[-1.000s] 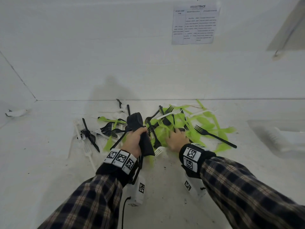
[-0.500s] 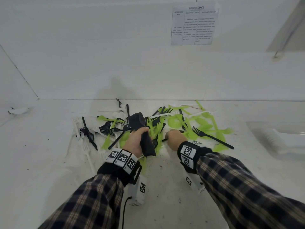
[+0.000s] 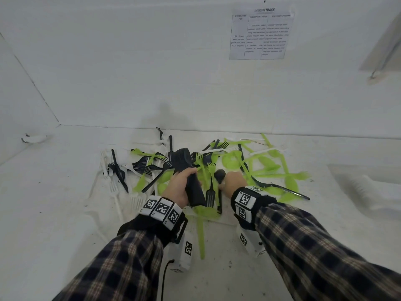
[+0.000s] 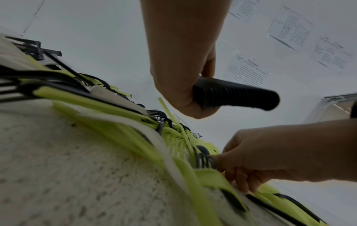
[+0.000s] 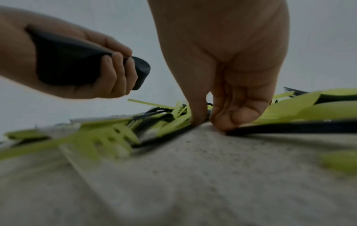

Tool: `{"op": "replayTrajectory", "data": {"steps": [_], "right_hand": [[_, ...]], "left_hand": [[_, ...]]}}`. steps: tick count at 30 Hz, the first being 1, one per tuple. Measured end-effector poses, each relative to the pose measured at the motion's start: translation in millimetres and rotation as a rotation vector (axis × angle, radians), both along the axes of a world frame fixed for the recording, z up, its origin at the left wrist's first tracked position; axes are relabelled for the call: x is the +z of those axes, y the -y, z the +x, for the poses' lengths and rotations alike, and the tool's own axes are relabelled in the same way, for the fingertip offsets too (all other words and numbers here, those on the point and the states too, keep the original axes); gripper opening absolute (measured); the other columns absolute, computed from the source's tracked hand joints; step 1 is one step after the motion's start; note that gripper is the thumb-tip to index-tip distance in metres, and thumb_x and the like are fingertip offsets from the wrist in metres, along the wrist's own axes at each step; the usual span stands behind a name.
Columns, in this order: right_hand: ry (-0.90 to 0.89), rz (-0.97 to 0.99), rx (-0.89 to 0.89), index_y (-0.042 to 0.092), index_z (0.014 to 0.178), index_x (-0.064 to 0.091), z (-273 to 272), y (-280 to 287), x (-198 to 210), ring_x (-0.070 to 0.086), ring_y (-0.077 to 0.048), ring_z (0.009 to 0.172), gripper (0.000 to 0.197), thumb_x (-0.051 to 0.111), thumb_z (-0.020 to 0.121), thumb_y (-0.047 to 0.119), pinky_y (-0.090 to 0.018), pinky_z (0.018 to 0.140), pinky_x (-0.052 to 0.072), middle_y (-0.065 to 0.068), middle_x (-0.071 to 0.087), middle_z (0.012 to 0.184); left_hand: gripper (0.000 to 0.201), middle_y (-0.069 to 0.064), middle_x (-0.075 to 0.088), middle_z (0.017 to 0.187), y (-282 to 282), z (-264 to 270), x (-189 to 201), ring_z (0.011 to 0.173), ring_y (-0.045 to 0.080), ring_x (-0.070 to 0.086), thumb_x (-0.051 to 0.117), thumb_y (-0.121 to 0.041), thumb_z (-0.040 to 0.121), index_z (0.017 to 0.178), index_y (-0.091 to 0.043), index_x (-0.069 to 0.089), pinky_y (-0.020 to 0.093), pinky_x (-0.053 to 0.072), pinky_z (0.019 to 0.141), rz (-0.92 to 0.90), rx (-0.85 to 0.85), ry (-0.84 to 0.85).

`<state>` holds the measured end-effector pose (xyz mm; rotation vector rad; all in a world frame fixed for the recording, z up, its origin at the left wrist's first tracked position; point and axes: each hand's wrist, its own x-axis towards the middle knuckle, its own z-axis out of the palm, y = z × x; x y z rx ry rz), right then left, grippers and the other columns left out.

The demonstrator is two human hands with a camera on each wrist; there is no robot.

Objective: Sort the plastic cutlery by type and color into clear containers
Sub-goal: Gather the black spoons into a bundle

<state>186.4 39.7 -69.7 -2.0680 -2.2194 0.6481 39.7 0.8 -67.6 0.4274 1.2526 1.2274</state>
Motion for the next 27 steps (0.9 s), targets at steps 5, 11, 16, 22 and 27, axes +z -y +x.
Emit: {"op": "replayTrajectory", "data": {"steps": [5,11,16,22,27], "right_hand": [[-0.028,-0.014,-0.02,-0.001,0.116,0.054,-2,-3,-4,0.058,-0.025,0.099,0.03,0.052,0.092,0.017,-0.023,0.07,0.041,-0.015,0.057,0.118],[-0.264,0.028,-0.163,0.002,0.102,0.053,-2,0,0,0.057,-0.031,0.092,0.02,0.049,0.093,0.019,-0.029,0.069,0.04,-0.017,0.056,0.101],[-0.658,0.236,-0.221,0.007,0.091,0.041,-6,8,15,0.051,-0.021,0.068,0.006,0.043,0.094,0.012,-0.024,0.052,0.037,-0.004,0.052,0.077],[-0.825,0.212,-0.148,0.005,0.11,0.055,-30,23,18,0.052,-0.021,0.081,0.02,0.046,0.093,0.01,-0.031,0.073,0.045,-0.008,0.056,0.091],[-0.825,0.227,-0.133,0.001,0.102,0.059,-42,26,15,0.057,-0.025,0.095,0.017,0.053,0.089,0.009,-0.03,0.082,0.044,-0.014,0.063,0.1]], "left_hand": [[0.025,0.006,0.053,0.073,5,3,-3,0.062,0.018,0.055,0.063,-0.019,0.086,0.104,-0.009,0.048,0.03,0.045,0.056,0.002,0.029,-0.004],[0.019,0.005,0.052,0.069,12,13,-5,0.057,0.018,0.054,0.06,-0.014,0.088,0.102,-0.009,0.048,0.027,0.048,0.05,0.033,0.057,0.005],[0.011,0.006,0.051,0.069,14,20,-4,0.06,0.019,0.052,0.057,-0.011,0.089,0.081,-0.008,0.052,0.029,0.048,0.055,0.048,0.043,0.022],[0.015,0.008,0.058,0.075,10,26,-1,0.069,0.021,0.056,0.048,-0.015,0.093,0.085,-0.007,0.058,0.033,0.048,0.069,0.07,-0.003,0.123],[0.027,0.013,0.064,0.091,6,22,1,0.083,0.024,0.061,0.041,-0.021,0.096,0.104,-0.005,0.062,0.034,0.049,0.076,0.037,-0.049,0.131]]}}
